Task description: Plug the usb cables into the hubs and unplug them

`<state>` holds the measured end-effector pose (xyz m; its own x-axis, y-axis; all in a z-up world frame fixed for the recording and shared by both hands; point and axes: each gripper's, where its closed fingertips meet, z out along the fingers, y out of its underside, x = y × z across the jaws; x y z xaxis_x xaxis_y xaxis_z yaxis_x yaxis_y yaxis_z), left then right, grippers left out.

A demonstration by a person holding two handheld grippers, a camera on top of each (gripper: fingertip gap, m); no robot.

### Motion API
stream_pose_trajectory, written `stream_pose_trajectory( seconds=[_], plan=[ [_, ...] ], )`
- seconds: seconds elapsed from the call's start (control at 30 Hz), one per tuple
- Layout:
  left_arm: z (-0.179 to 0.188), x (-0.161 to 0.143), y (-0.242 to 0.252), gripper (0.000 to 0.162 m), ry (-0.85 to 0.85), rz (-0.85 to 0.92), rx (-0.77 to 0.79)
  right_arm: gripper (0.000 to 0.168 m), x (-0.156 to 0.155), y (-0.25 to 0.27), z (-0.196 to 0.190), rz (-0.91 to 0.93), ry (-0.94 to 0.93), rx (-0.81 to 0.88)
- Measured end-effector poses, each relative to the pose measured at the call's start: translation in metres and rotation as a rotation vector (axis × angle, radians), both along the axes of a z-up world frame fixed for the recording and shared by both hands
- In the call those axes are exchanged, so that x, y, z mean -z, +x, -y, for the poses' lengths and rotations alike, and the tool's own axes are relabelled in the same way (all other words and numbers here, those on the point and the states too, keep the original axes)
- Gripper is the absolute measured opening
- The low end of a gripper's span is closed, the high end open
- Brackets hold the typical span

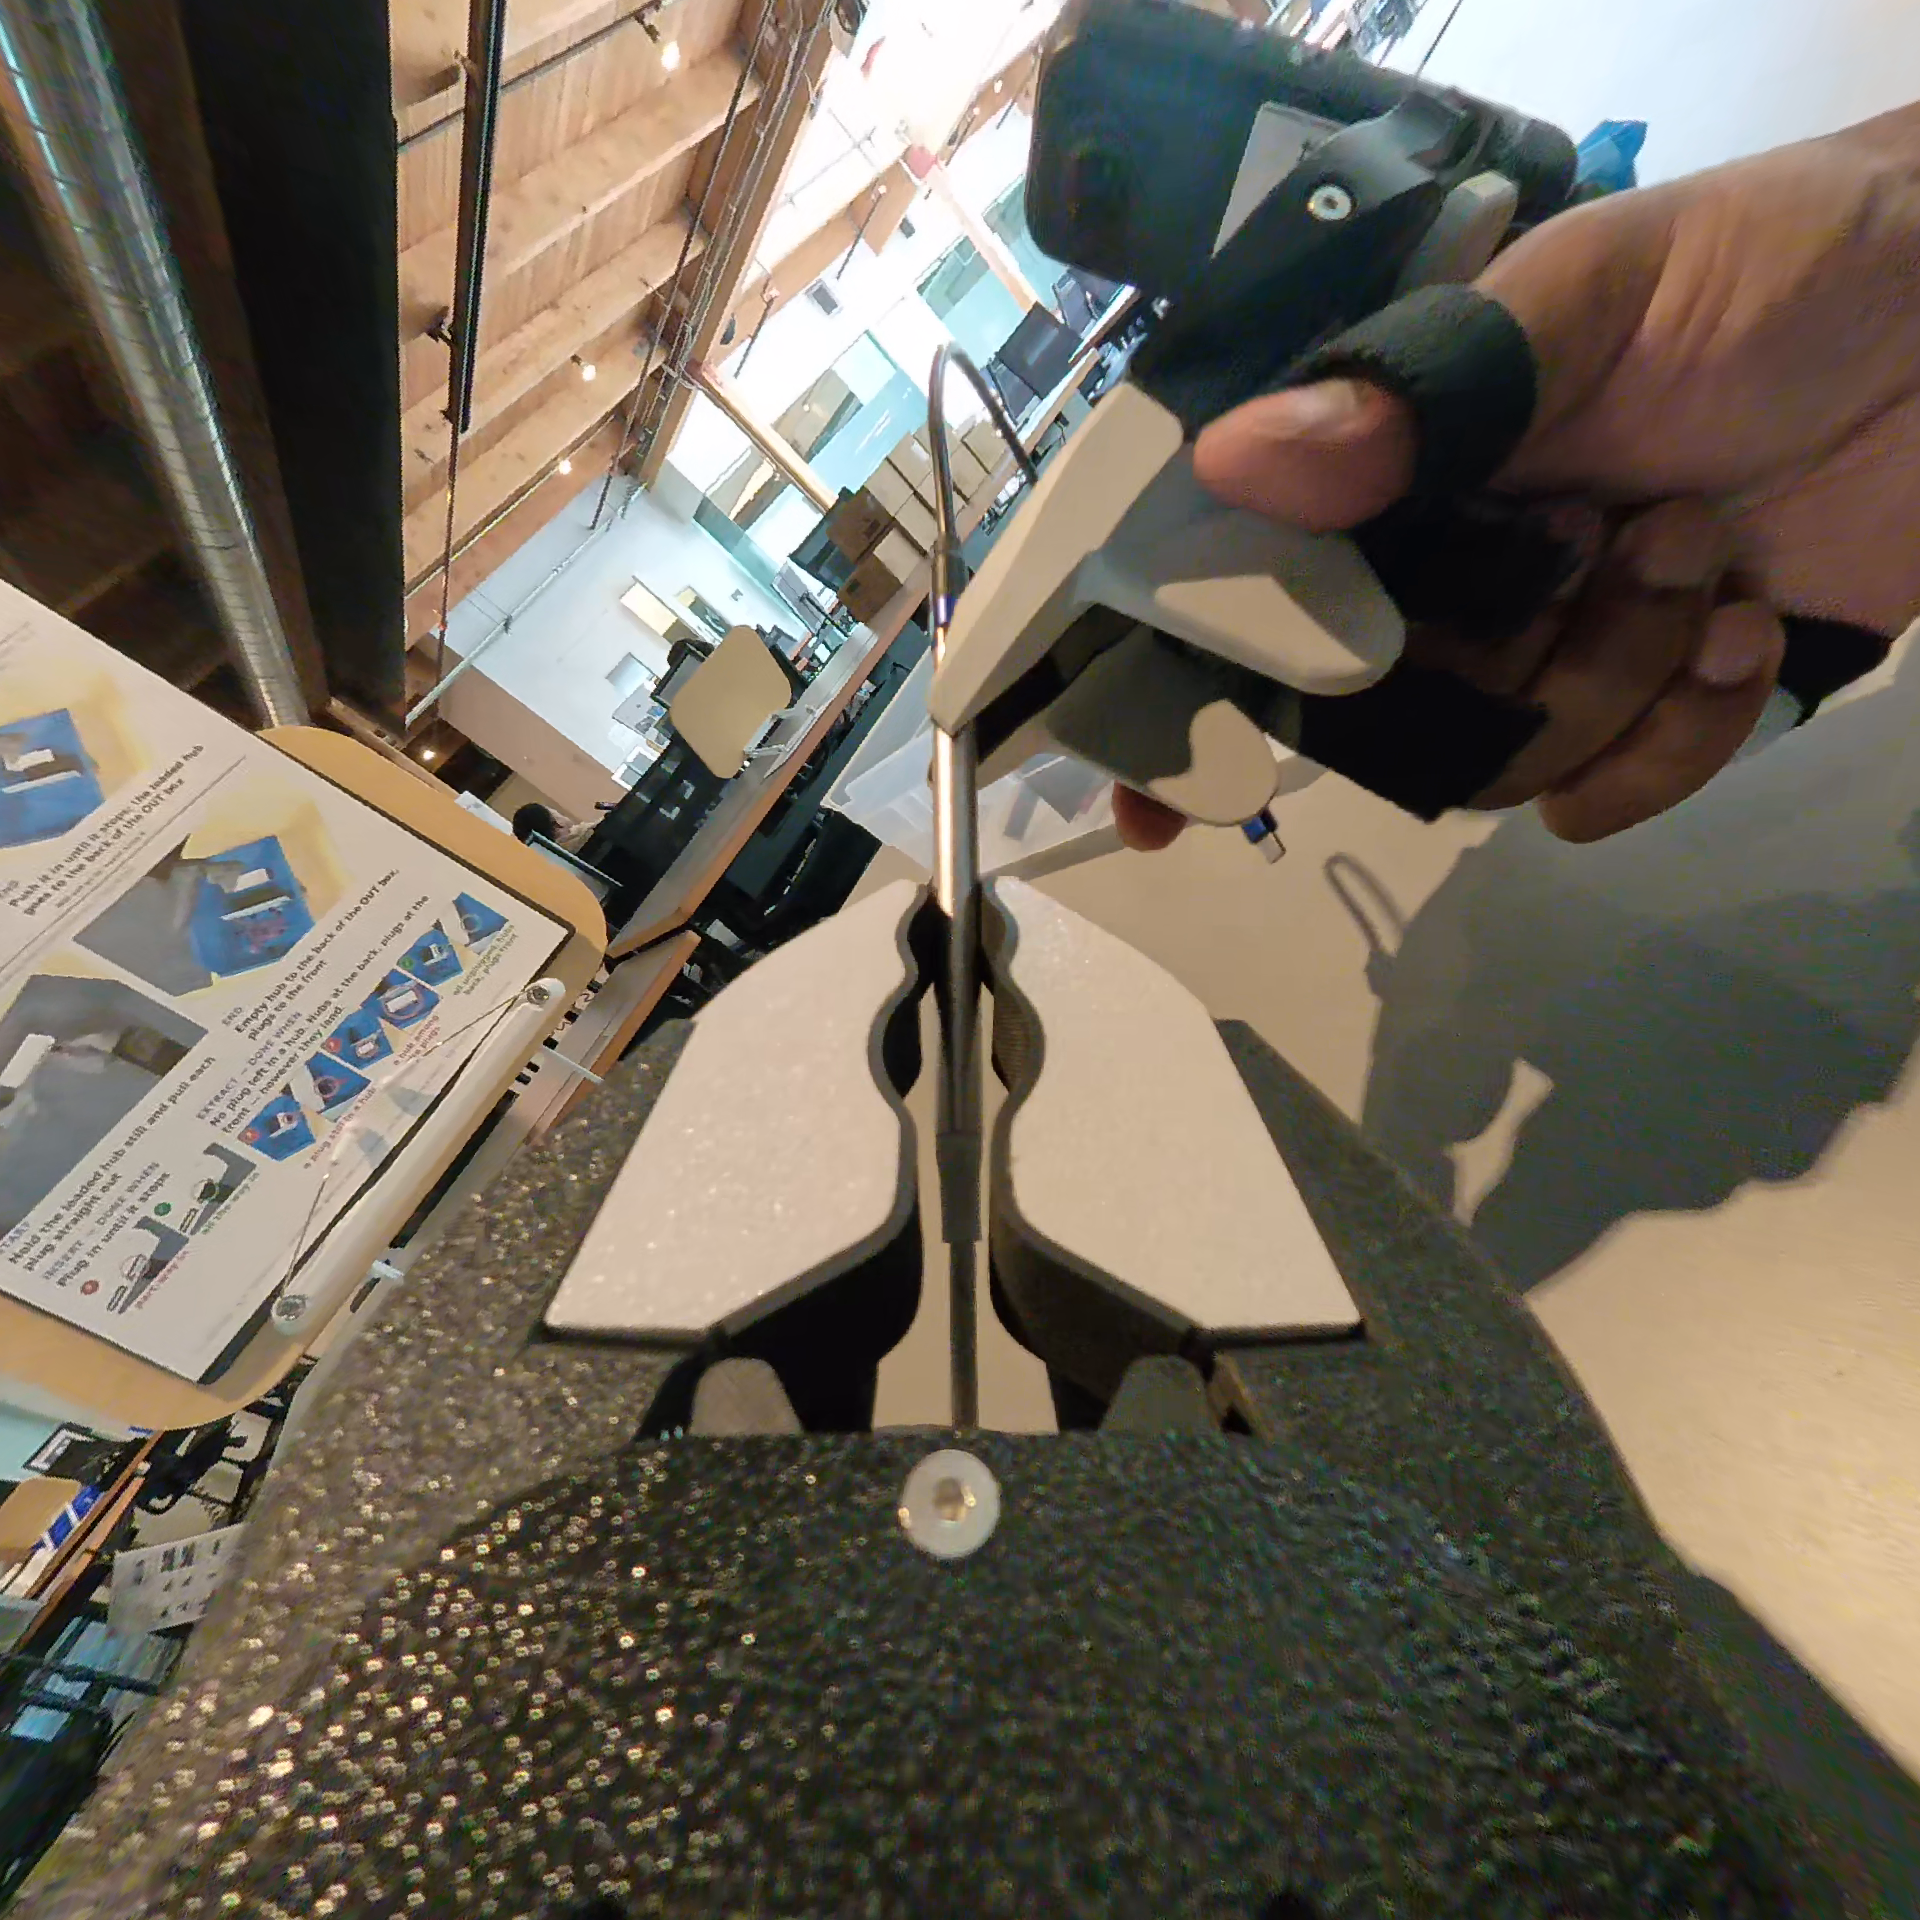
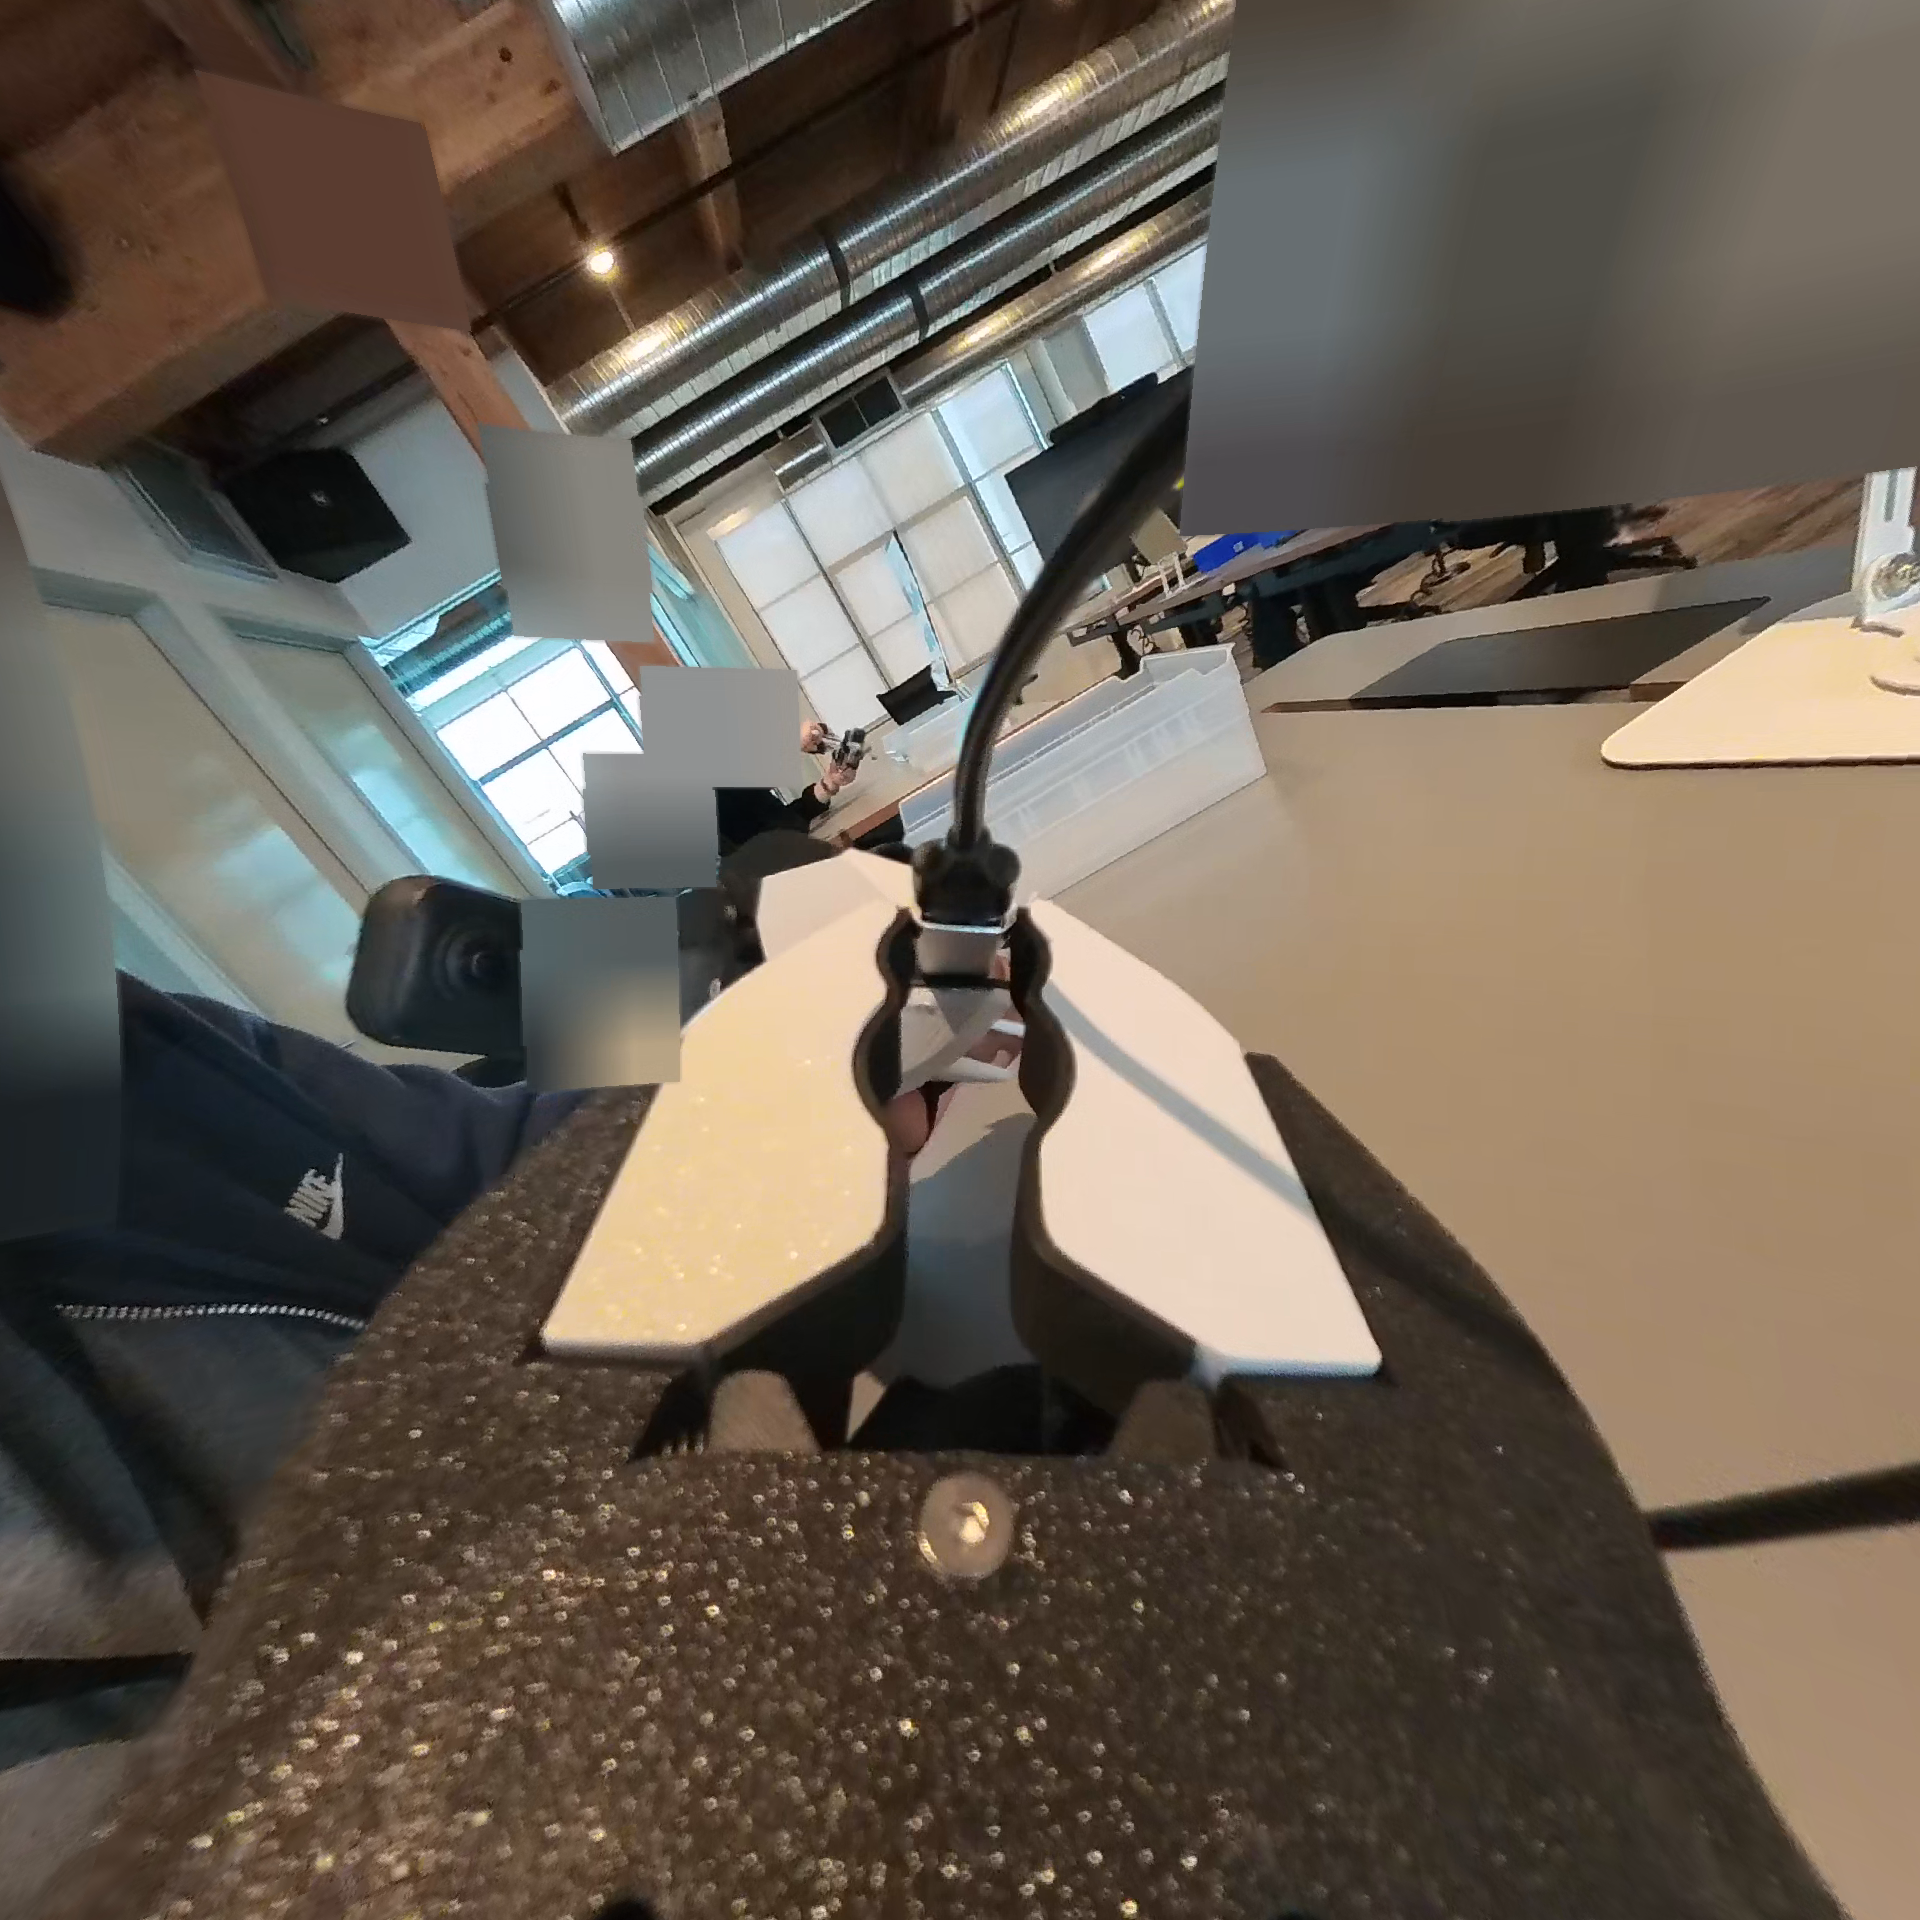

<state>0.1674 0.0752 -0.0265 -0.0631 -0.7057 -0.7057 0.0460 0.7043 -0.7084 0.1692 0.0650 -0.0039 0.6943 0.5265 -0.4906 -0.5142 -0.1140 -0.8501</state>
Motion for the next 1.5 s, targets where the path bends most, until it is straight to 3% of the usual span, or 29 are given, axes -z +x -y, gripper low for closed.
stream_pose_trajectory(
  seconds=[0.17, 0.63, 0.77, 0.87, 1.03, 1.5],
  plan=[
    [0.005, -0.001, 0.004, 0.017, -0.026, -0.009, -0.002, 0.018, 0.006, -0.003, -0.006, 0.071, -0.008, 0.063],
    [-0.001, -0.003, 0.001, 0.008, 0.032, 0.004, -0.093, 0.018, 0.007, -0.019, -0.01, 0.096, 0.008, 0.055],
    [-0.009, -0.009, -0.002, 0.008, 0.033, 0.027, -0.131, 0.036, -0.002, -0.008, -0.005, 0.066, 0.037, 0.08],
    [-0.012, -0.007, -0.001, 0.008, 0.048, 0.011, -0.148, 0.032, -0.016, 0.007, 0.003, 0.0, 0.109, 0.114],
    [-0.004, -0.002, 0.001, 0.008, 0.09, -0.007, -0.138, 0.015, -0.011, 0.0, 0.0, 0.042, 0.087, 0.115],
    [-0.007, -0.003, 0.001, 0.007, 0.072, -0.009, -0.148, 0.015, -0.013, 0.001, -0.001, 0.005, 0.099, 0.129]
  ],
)
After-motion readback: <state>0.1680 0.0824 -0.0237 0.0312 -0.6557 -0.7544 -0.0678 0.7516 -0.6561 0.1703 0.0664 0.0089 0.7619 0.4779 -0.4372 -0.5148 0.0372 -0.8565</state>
